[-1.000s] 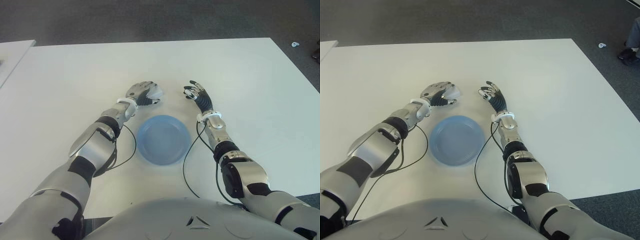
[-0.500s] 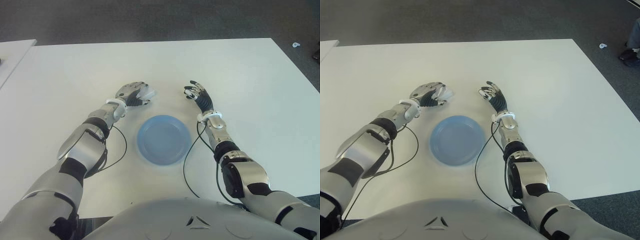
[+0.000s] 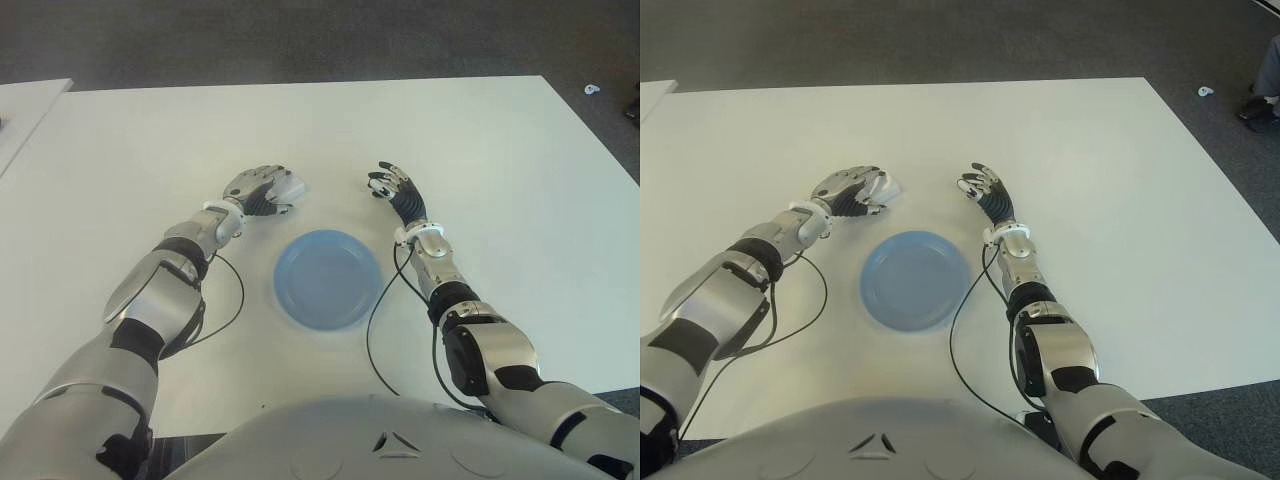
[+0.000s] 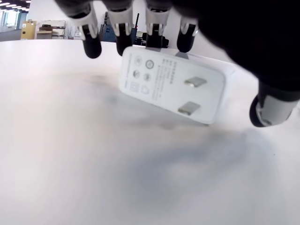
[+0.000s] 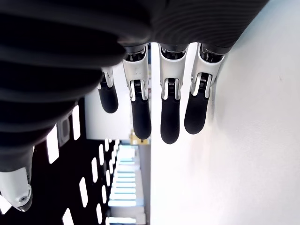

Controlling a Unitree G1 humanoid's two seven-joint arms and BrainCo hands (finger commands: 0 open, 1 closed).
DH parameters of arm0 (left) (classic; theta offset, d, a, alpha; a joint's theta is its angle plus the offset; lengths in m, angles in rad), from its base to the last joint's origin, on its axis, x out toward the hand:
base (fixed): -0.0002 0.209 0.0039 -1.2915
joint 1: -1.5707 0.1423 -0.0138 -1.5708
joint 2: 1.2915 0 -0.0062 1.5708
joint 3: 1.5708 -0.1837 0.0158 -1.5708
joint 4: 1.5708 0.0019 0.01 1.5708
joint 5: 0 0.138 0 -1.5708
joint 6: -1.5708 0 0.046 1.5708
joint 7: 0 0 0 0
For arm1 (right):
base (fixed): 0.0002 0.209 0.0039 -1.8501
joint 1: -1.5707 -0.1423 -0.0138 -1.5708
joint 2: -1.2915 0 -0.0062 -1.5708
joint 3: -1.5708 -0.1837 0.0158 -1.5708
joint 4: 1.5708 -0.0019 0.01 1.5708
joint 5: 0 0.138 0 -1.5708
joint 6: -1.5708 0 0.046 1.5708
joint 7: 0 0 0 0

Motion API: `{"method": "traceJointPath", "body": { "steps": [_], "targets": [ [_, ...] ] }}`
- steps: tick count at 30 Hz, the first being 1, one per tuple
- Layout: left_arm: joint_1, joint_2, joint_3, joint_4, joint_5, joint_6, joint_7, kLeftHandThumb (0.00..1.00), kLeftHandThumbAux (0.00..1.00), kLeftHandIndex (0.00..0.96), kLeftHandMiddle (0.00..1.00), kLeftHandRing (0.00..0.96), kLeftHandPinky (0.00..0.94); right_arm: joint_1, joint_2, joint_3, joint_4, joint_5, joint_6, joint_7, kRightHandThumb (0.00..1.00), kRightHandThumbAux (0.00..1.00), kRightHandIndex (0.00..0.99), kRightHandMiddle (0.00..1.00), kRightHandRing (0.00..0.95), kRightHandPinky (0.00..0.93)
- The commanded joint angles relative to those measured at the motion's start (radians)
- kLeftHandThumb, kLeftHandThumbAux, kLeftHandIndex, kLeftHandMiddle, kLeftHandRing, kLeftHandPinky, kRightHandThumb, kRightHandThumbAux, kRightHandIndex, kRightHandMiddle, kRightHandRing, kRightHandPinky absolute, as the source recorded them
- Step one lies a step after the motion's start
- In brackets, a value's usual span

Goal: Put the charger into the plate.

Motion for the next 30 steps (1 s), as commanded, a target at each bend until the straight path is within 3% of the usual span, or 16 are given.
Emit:
{"method": "traceJointPath", "body": {
  "steps": [1, 9, 13, 19, 30],
  "targets": [
    [0.039, 0.017, -0.022, 0.004, 0.028, -0.022, 0.004, 0.109, 0.458, 0.0, 0.001, 0.0, 0.0, 0.072, 0.005, -0.001, 0.064, -0.004, 0.086, -0.001, 0.0, 0.566, 0.154, 0.297, 0.297, 0.283],
    [0.048, 0.039, -0.026, -0.005, 0.028, -0.064, 0.023, 0.1, 0.472, 0.0, 0.0, 0.0, 0.0, 0.067, 0.006, -0.001, 0.069, -0.005, 0.09, -0.006, 0.0, 0.568, 0.159, 0.302, 0.299, 0.286],
    [0.071, 0.071, -0.026, -0.055, 0.022, -0.141, 0.044, 0.091, 0.481, 0.0, 0.0, 0.0, 0.0, 0.065, 0.007, -0.002, 0.071, -0.005, 0.093, -0.009, 0.0, 0.569, 0.16, 0.305, 0.303, 0.287],
    [0.098, 0.095, -0.024, -0.067, 0.021, -0.182, 0.059, 0.073, 0.494, 0.0, 0.0, 0.0, 0.0, 0.062, 0.01, -0.002, 0.074, -0.004, 0.096, -0.014, 0.0, 0.573, 0.162, 0.308, 0.306, 0.283],
    [0.2, 0.195, -0.003, -0.116, 0.004, -0.309, 0.085, 0.045, 0.506, 0.0, 0.0, 0.0, 0.0, 0.057, 0.013, -0.001, 0.076, -0.004, 0.097, -0.02, 0.0, 0.561, 0.145, 0.305, 0.304, 0.274]
  ]
}}
